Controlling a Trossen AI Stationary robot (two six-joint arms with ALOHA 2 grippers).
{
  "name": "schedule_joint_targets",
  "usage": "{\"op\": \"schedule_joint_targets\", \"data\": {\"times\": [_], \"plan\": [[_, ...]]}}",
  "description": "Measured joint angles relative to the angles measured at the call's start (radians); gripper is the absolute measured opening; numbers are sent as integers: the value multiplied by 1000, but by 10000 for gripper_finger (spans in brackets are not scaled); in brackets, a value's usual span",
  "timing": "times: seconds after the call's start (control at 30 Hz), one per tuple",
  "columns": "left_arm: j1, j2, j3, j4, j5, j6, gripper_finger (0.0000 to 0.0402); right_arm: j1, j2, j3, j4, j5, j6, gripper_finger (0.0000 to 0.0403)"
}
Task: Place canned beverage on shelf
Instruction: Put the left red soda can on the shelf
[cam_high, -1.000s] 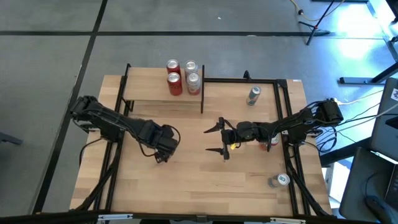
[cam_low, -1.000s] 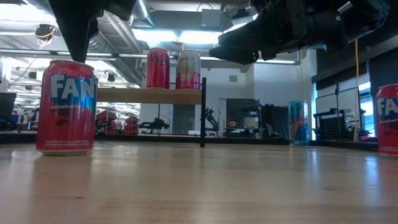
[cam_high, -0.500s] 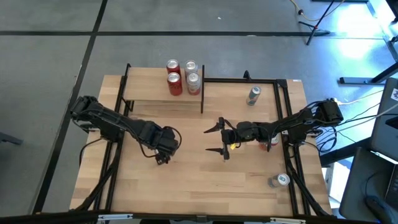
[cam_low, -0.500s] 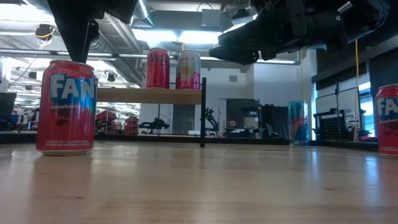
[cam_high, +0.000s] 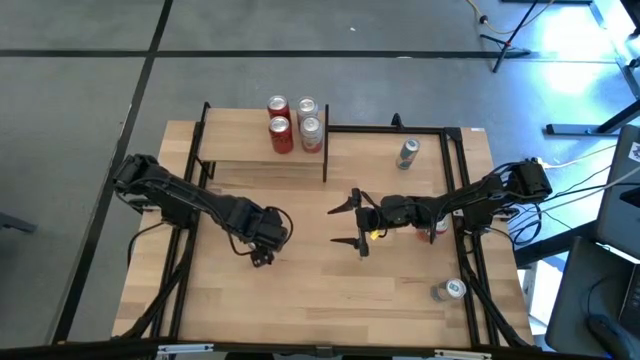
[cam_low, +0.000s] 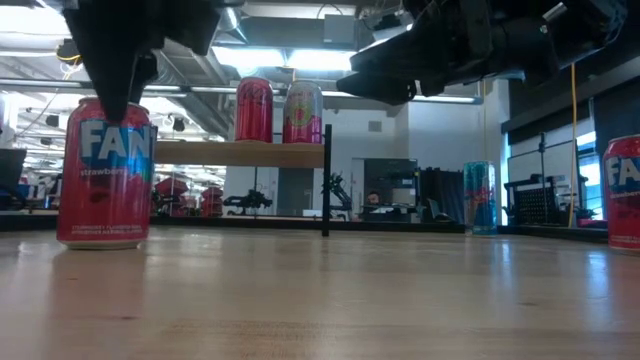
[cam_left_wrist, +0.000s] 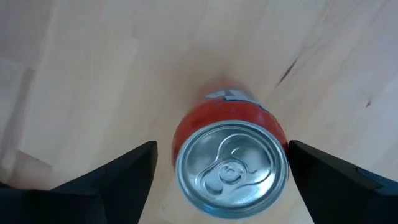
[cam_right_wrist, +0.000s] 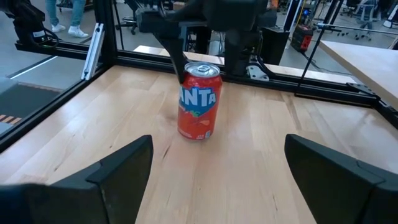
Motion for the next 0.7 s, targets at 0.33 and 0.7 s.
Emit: {"op": "schedule_joint_targets", "data": {"times": [0.33, 0.7], "plan": [[23, 0, -114, 137, 70, 63, 318, 0, 0, 0, -2, 0, 0, 351], [42, 3, -81, 44, 72, 271, 241, 0, 0, 0, -2, 0, 4, 351]]}}
